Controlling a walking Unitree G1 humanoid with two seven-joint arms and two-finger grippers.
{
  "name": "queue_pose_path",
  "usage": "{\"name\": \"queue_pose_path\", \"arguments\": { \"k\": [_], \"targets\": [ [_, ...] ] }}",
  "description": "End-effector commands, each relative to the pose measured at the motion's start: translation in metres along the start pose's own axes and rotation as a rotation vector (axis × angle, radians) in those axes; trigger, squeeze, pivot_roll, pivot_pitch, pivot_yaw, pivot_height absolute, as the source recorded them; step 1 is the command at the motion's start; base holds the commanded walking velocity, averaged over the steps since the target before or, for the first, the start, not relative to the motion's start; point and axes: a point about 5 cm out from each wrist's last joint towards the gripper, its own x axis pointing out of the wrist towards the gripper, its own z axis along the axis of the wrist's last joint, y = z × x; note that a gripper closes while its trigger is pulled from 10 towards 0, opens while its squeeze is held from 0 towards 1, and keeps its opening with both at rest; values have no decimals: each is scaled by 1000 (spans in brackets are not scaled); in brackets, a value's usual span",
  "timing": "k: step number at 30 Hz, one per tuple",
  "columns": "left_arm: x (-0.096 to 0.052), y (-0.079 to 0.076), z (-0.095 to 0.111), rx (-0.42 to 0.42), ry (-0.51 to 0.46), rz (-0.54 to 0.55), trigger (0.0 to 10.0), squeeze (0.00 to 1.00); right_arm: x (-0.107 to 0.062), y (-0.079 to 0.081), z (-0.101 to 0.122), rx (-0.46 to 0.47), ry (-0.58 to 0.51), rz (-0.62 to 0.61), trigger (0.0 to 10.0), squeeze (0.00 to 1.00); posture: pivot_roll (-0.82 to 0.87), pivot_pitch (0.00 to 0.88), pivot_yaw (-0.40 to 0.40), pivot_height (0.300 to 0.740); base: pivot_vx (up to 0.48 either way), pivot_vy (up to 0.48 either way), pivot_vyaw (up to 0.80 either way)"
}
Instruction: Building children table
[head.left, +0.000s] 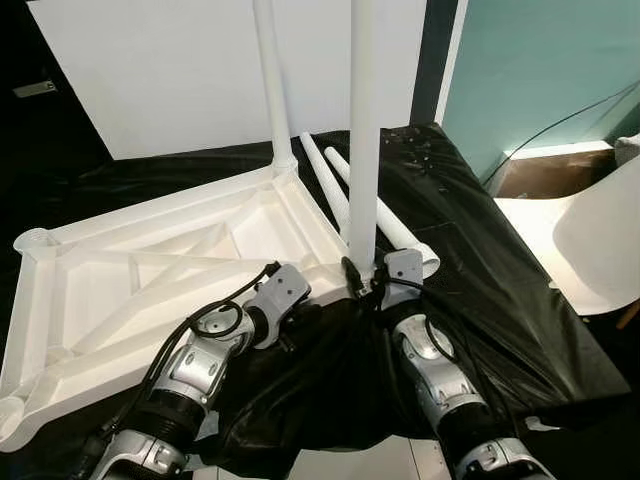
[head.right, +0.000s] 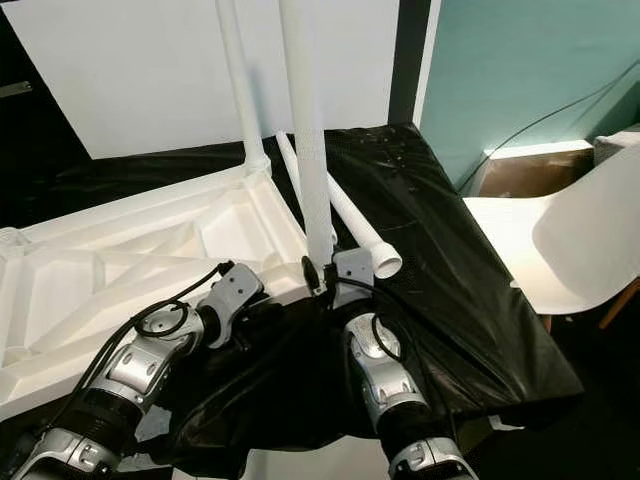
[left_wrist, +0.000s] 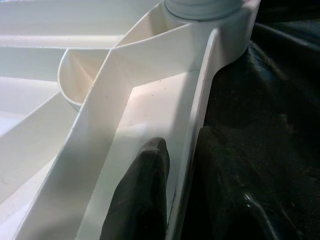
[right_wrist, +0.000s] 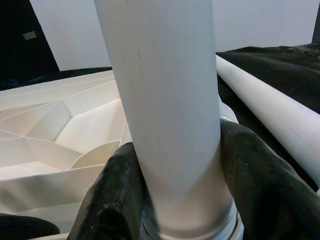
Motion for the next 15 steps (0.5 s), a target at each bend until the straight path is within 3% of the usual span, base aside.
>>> {"name": "queue_pose_path", "arguments": {
  "k": [1, 2, 3, 9, 10, 15],
  "targets": [
    [7, -28, -34, -57, 132, -143, 10000, 0, 5, -2, 3, 8, 14, -21, 4353, 0, -17, 0, 45, 740, 0, 0, 0],
    [7, -27, -33, -57, 131, -140, 10000, 0, 6, -1, 4, 4, 15, 11, 10000, 208, -18, 0, 44, 740, 0, 0, 0],
    [7, -27, -33, -57, 130, -138, 10000, 0, 7, -1, 5, 3, 12, 46, 10000, 1000, -18, 0, 44, 740, 0, 0, 0],
    [7, -27, -34, -57, 132, -140, 10000, 0, 13, -16, 12, -30, 29, 250, 10000, 1000, -36, 0, 49, 740, 0, 0, 0],
    [8, -27, -34, -56, 132, -142, 10000, 0, 14, -22, 14, -65, 41, 317, 10000, 0, -39, 0, 50, 740, 0, 0, 0],
    [10, -26, -31, -49, 125, -147, 10000, 0, 9, -41, 21, -125, 99, 589, 10000, 0, -44, 0, 50, 740, 0, 0, 0]
  ]
}}
